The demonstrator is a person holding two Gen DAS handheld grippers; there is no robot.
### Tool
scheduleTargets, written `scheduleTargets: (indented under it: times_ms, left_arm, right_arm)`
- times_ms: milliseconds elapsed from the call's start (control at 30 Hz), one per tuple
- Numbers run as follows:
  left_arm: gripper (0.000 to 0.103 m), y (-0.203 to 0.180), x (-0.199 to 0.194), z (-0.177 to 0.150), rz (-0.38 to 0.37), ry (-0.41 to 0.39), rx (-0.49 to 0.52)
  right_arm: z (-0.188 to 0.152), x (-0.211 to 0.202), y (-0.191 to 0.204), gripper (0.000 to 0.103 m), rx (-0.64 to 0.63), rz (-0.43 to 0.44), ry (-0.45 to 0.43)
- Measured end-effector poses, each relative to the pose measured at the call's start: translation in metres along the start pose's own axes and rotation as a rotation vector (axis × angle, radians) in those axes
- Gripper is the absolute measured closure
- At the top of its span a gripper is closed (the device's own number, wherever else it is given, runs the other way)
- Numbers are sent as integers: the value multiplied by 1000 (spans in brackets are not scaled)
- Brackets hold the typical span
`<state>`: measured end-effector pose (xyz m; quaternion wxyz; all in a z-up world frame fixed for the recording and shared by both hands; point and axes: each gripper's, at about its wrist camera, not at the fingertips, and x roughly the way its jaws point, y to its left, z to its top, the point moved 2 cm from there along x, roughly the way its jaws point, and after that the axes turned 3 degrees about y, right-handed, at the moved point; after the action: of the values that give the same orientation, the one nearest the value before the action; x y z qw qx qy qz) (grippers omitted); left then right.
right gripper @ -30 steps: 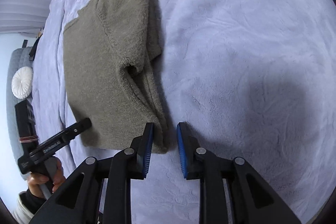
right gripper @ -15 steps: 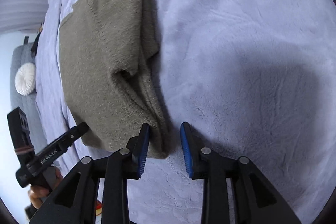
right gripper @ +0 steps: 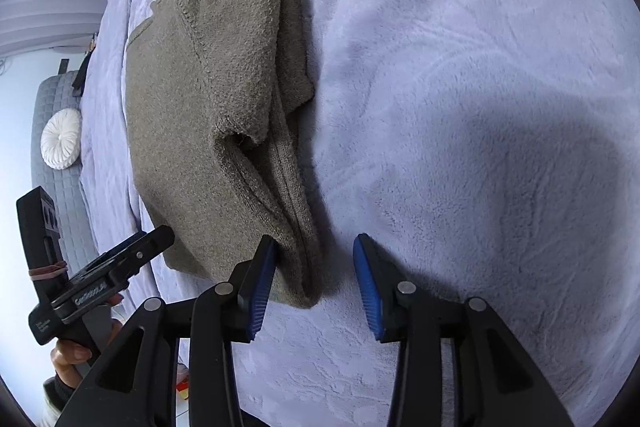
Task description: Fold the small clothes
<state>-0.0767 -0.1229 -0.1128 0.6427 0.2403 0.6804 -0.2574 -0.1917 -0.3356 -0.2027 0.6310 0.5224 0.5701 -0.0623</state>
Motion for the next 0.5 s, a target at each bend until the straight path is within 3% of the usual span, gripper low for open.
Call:
scheduleTargets:
  times_ms: [133,300,433,500]
  left_arm:
    - [4,-3,-2,-1,15,-1,-2]
    - [1,-4,-3,-4,27,-22,-10]
    - [1,-4,3,-1,13,-21,8]
    - [1,0,9,2,10,-19,27]
  right_arm:
    - [2,-2,4,50,-10,0,5]
    - [5,2,9,49,-22,-4,19]
    - [8,-4,12,36,-16,16,5]
    - [9,-11,11,35,-17,14,-16]
